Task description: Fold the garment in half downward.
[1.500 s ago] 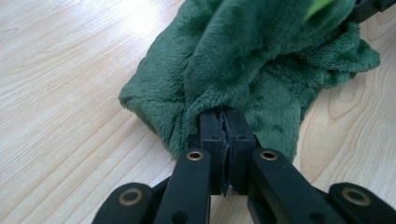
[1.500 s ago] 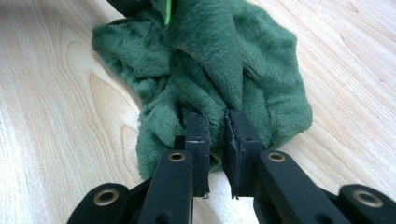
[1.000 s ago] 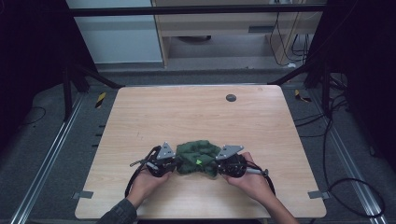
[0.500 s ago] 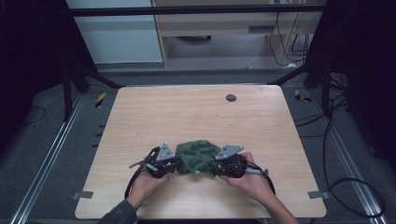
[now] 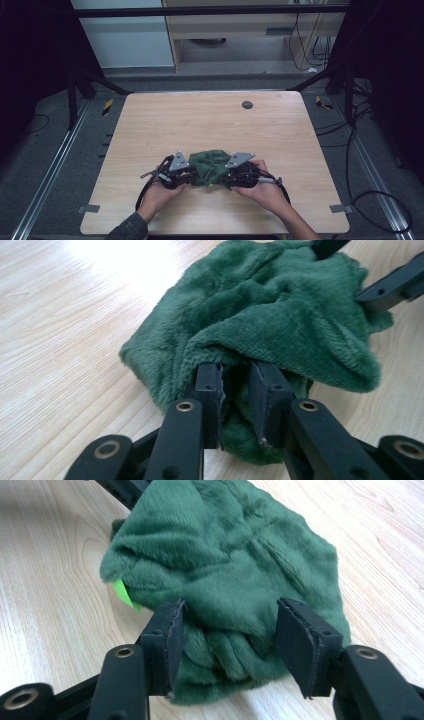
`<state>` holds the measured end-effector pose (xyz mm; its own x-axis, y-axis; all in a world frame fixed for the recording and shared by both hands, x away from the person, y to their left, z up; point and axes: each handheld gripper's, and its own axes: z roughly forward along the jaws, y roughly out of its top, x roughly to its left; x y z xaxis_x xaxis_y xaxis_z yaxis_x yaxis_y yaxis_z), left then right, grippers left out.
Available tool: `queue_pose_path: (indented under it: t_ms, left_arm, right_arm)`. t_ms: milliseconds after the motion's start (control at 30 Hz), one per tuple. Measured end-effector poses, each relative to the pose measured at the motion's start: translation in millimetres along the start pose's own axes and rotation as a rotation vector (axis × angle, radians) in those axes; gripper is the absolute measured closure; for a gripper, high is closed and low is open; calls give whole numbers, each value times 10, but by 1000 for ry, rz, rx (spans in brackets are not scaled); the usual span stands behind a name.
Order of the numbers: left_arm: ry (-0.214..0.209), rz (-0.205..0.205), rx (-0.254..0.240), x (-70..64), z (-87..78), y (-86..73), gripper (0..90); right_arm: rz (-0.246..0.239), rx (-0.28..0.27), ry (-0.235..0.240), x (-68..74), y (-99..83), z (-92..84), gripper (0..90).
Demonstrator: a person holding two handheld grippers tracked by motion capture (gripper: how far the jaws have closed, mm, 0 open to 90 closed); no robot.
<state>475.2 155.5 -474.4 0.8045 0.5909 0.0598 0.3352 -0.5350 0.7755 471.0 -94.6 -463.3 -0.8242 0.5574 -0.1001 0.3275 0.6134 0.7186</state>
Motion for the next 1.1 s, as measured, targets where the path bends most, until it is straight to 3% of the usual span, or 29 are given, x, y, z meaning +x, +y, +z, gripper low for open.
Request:
queue_pose_path:
  t_ms: [433, 767, 1100]
  left_arm:
    - [-15, 7, 7, -95, -54, -71, 754]
    - [-27, 7, 10, -156, -89, -82, 753]
    - [-33, -5, 21, -193, -110, -86, 720]
  right_arm:
    - [-41, -5, 28, 71, -1, -9, 625]
    - [-46, 0, 43, 123, -34, -13, 606]
    - [-39, 7, 50, 163, -55, -28, 501]
